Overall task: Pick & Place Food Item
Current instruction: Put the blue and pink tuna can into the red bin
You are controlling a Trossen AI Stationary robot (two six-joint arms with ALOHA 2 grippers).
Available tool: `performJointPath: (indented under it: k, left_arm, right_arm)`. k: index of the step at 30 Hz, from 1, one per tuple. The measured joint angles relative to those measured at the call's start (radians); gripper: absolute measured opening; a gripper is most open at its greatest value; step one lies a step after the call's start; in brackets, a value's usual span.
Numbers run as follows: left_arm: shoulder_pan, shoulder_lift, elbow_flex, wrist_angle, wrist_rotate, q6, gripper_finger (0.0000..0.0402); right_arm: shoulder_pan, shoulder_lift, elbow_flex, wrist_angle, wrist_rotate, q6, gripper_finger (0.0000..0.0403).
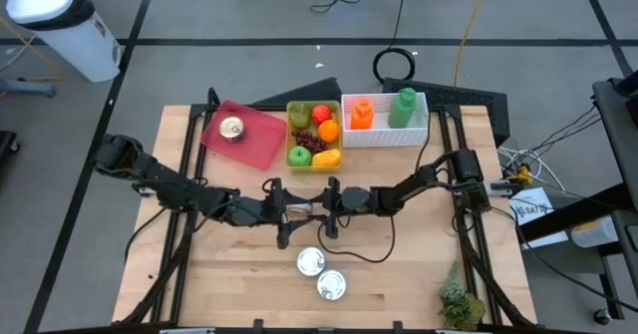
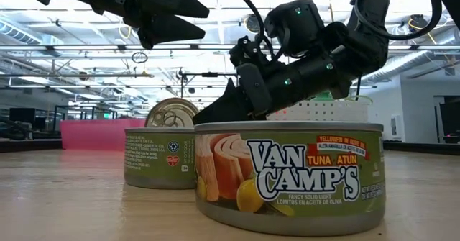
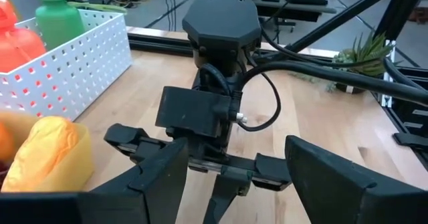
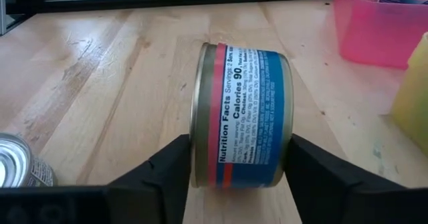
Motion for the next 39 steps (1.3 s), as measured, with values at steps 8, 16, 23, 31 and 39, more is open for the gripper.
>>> performJointPath:
  k: [8,16,23,31,39]
  left_arm:
    - [0.003,0.0,0.0,-0.013,0.0,0.0,0.0262]
    - [0.002,0.0,0.0,-0.033,0.033,0.0,0.0262]
    - [0.025,0.0,0.0,-0.049,0.131,-0.178,0.0262]
    - [0.067,0.0,0.0,-0.044,0.077,-0.102,0.0262]
    - [0.098,0.006,-0.001,-0.045,0.146,-0.151,0.0262]
  right_arm:
    - [0.003,-0.038,-0.009,-0.049,-0.005,-0.018,0.0195]
    - [0.039,-0.352,-0.093,-0.377,-0.002,-0.039,0.0195]
    - [0.115,-0.537,-0.229,-0.295,-0.006,-0.078,0.0195]
    - [0.127,-0.576,-0.264,-0.235,0.0,-0.08,0.0195]
    - [0.117,-0.575,-0.264,-0.239,0.002,-0.082,0.0195]
